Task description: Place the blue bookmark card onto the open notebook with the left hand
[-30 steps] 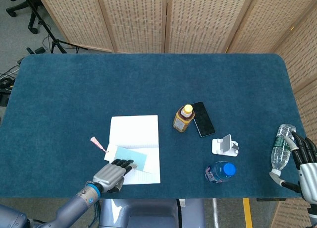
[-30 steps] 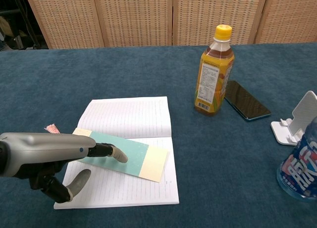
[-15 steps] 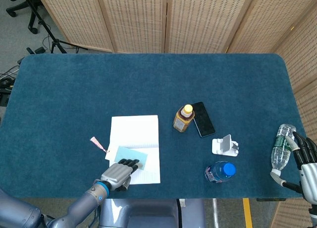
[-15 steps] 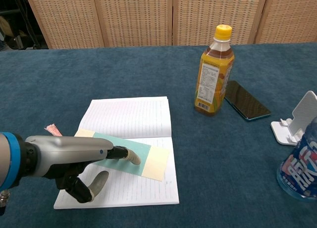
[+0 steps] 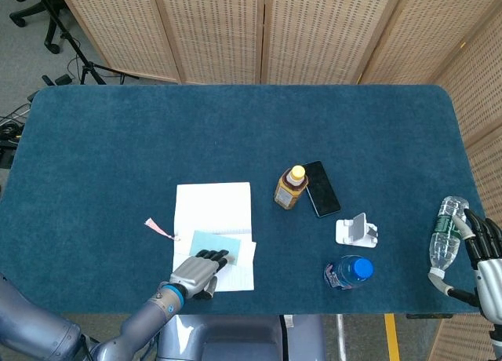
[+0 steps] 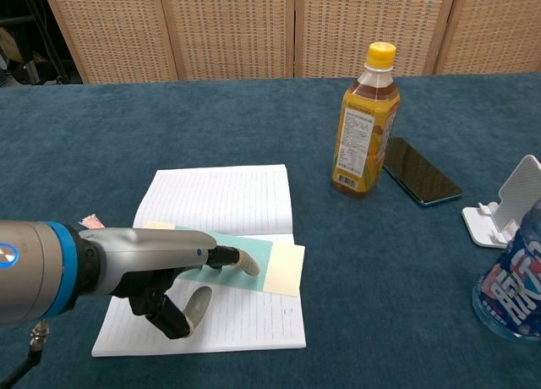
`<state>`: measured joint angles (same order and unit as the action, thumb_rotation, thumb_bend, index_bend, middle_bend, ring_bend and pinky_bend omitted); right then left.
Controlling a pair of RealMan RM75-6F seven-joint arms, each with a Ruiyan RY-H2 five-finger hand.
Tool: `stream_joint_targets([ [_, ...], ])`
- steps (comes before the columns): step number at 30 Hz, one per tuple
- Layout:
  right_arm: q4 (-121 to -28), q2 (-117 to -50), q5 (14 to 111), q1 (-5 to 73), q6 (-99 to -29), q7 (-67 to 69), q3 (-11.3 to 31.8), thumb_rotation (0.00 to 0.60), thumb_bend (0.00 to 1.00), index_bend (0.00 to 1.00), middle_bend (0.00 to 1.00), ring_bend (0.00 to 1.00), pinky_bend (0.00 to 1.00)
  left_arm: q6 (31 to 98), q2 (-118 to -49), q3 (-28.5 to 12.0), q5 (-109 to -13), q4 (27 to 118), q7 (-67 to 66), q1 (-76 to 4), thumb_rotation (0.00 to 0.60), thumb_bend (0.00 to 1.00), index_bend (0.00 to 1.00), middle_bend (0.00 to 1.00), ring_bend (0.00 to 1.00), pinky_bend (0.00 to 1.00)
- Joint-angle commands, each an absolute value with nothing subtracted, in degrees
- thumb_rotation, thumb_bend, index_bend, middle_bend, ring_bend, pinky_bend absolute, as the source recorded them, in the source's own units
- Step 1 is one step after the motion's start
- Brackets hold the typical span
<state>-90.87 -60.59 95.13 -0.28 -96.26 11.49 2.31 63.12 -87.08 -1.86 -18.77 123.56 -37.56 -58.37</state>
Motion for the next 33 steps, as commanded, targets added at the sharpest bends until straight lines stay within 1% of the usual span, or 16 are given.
stream_joint_targets([
  [1,-90.91,-60.56,95.13,-0.29,-96.31,11.59,2.33,0.6,0.0,0.0,0.0,0.0,0.0,63.69,-87.68,-2.35,-18.44,123.65,-36.91,-58.4,0.6,0.82,0.0,0.0,0.0,0.07],
  [9,-90.78,-60.54,95.16,-0.36,-96.53,11.86,2.36,0.6,0.0,0.0,0.0,0.0,0.0,65.03,-88.33,-2.88,-18.93,124.3,-35.59,-58.09,0.6,0.81,0.0,0.0,0.0,0.07],
  [16,-90.72,-60.55,95.11,-0.37,-96.52,11.91,2.38,0.6,0.0,0.0,0.0,0.0,0.0,65.17,-86.09,-2.6,-21.5,126.81,-34.57,-57.35,0.6,0.81,0.0,0.0,0.0,0.07],
  [22,-90.82,-60.61,95.49,-0.38,-96.58,11.61,2.21,0.6,0.0,0.0,0.0,0.0,0.0,66.23,-84.89,-1.47,-25.02,127.41,-34.81,-56.65,0.6,0.81,0.0,0.0,0.0,0.07],
  [33,-90.75,-60.55,95.92,-0.73,-97.44,11.44,2.16,0.6,0.0,0.0,0.0,0.0,0.0,64.04,-81.3,-0.74,-23.16,125.1,-34.67,-56.99,0.6,0.81,0.0,0.0,0.0,0.07],
])
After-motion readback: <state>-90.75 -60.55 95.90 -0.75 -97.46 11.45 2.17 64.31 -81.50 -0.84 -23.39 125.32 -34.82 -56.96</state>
